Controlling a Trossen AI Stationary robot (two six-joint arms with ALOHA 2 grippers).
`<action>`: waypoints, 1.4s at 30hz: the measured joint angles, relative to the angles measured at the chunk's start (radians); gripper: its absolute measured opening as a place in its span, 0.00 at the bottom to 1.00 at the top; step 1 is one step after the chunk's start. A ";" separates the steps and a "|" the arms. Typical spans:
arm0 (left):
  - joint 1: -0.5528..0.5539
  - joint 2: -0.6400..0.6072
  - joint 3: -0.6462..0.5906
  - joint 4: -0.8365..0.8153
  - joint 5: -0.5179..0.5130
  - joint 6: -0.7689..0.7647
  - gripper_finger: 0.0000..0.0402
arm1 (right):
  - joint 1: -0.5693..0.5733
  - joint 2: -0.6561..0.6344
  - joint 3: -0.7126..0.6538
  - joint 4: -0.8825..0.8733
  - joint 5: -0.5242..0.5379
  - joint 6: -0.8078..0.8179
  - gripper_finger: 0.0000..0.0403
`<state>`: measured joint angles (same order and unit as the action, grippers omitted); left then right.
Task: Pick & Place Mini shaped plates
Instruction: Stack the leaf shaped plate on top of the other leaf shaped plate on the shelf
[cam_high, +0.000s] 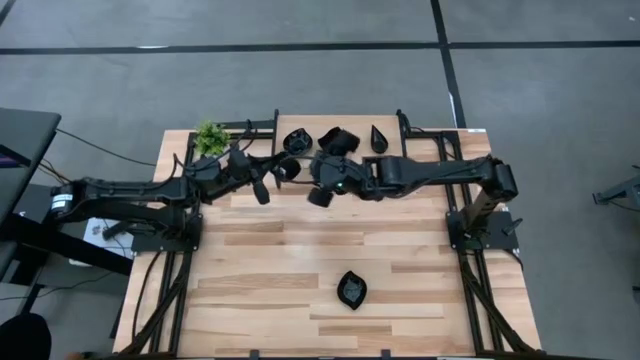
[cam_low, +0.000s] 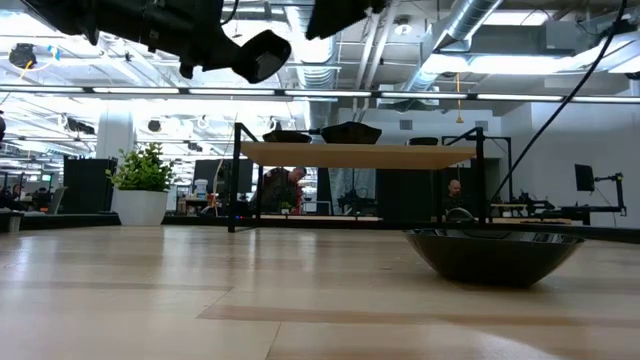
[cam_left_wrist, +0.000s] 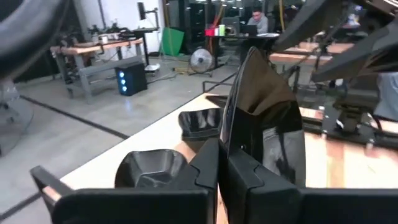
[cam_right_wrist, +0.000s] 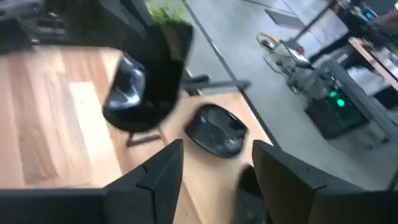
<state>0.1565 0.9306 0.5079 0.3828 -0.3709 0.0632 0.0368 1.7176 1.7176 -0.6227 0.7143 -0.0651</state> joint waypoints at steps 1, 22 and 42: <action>0.009 0.000 0.000 0.000 0.001 -0.015 0.02 | -0.003 -0.012 0.002 -0.042 0.002 0.013 0.48; 0.365 0.402 0.507 -0.410 0.455 -0.322 0.02 | 0.068 -0.463 -0.483 -0.217 -0.087 0.515 0.36; 0.507 0.447 0.560 -0.655 0.540 -0.570 0.02 | 0.159 -1.027 -1.046 0.430 -0.191 0.432 0.25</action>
<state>0.6640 1.3773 1.0683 -0.2717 0.1686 -0.5071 0.1963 0.6901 0.6716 -0.1926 0.5233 0.3669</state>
